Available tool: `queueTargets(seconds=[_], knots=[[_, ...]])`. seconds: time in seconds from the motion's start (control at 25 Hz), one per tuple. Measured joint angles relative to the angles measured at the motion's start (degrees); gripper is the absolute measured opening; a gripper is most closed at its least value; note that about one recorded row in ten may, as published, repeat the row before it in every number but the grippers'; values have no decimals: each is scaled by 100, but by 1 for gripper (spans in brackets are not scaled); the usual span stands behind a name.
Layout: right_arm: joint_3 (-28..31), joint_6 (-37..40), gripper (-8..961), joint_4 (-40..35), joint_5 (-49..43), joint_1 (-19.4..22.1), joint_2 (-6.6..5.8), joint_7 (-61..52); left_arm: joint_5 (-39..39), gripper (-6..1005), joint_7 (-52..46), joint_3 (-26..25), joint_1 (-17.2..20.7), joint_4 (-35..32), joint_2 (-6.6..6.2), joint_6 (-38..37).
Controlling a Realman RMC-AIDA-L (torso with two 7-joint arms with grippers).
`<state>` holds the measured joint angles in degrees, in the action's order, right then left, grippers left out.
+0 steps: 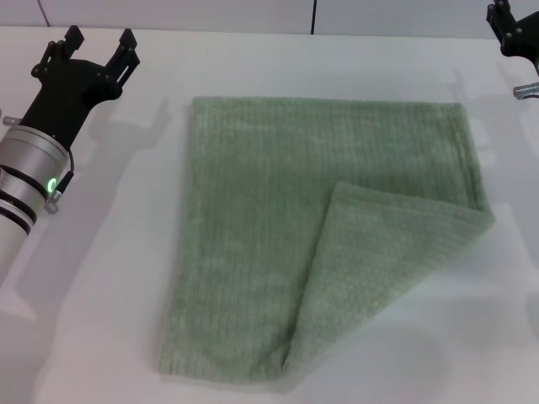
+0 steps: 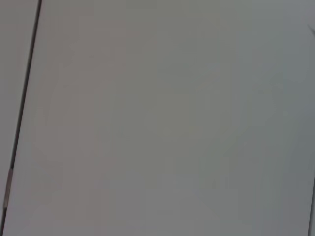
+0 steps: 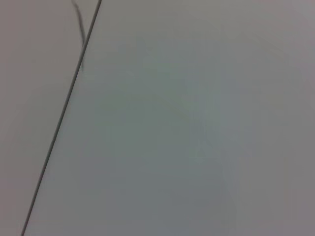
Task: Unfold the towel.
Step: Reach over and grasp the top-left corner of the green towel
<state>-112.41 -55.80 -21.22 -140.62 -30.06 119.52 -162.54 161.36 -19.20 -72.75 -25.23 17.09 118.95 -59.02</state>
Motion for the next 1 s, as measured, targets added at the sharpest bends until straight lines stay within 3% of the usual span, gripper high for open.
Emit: queueTargets(seconds=[0.2, 0.32, 0.56, 0.84, 1.0], knots=[[0, -9, 735, -6, 0, 3, 1, 2, -7, 813, 33, 22, -16, -4, 13, 114], [0, -10, 735, -6, 0, 17, 6, 3, -8, 627, 20, 35, -25, -5, 14, 155], [0, -10, 735, -6, 0, 35, 9, 3, -11, 410, -38, 110, -26, 33, 14, 301], [0, -10, 735, 2, 0, 32, 10, 3, 35, 256, -849, 766, -210, 74, -29, 637], [0, -9, 735, 17, 0, 5, 7, 3, 43, 152, -1342, 1443, -580, 75, -39, 1266]])
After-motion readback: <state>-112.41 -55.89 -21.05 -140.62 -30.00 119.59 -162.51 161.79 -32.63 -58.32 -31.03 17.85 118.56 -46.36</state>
